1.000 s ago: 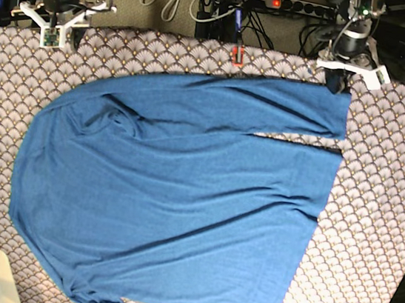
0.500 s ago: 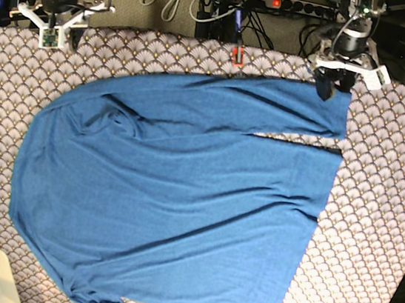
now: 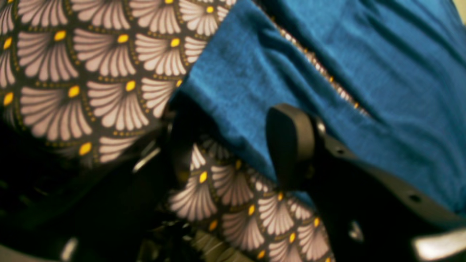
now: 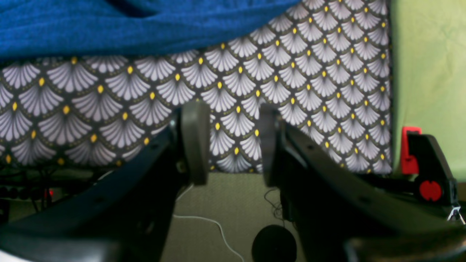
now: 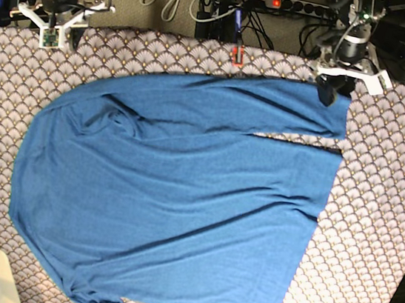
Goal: Fold the T-shirt properly
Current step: 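Grasp the hem corner of the blue shirt with the left gripper, then move the right gripper to the other hem corner and grasp it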
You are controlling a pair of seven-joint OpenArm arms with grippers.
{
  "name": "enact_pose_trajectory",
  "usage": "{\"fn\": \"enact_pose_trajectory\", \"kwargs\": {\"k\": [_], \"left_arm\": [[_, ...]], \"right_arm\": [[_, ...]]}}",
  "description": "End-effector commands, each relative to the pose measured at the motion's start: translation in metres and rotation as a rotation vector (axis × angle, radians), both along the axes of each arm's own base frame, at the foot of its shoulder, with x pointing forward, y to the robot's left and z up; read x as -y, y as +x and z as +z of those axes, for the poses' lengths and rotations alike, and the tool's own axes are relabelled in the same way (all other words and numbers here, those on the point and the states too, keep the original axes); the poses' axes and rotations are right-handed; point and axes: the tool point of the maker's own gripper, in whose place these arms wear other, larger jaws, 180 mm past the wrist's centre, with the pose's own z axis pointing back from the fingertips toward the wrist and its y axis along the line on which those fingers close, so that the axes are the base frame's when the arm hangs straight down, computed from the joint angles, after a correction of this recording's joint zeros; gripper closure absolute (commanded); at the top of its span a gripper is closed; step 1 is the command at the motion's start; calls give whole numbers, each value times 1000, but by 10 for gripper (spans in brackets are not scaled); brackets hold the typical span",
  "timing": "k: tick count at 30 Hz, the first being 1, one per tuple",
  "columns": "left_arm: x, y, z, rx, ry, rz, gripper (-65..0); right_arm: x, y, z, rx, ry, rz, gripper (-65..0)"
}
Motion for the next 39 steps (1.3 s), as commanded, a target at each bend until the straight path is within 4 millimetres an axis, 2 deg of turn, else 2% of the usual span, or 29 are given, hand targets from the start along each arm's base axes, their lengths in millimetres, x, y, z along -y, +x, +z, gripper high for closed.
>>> {"fn": "enact_pose_trajectory", "kwargs": {"k": [1, 4, 9, 11, 15, 16, 19, 22, 26, 33, 39], "left_arm": [[-2, -1, -2, -8, -15, 6, -338], [-3, -6, -11, -26, -46, 25, -337], [-2, -6, -11, -25, -44, 21, -329], [-2, -6, -11, -25, -44, 21, -266], [-3, -6, -11, -26, -42, 21, -18], [-3, -6, -11, -26, -46, 25, 0], [-3, -6, -11, -26, -46, 25, -22], [-3, -7, -10, -26, -45, 25, -1], [-3, -6, -8, -22, -41, 23, -3], [-4, -5, -7, -19, -39, 21, -3], [-4, -6, -8, -21, -39, 21, -3]], "right_arm": [[1, 5, 8, 32, -9, 12, -237], [1, 7, 9, 39, -9, 11, -237], [1, 7, 9, 39, -9, 11, -237], [1, 8, 9, 40, -9, 11, -237], [10, 8, 12, 46, -27, -6, -237], [12, 8, 12, 47, -32, -11, -237], [20, 16, 19, 76, -48, -27, -237], [29, 18, 23, 86, -65, -44, -237], [33, 21, 26, 86, -89, -9, -238], [10, 36, 21, 54, -79, 202, -238], [0, 56, 23, 39, -78, 274, -243]]}}
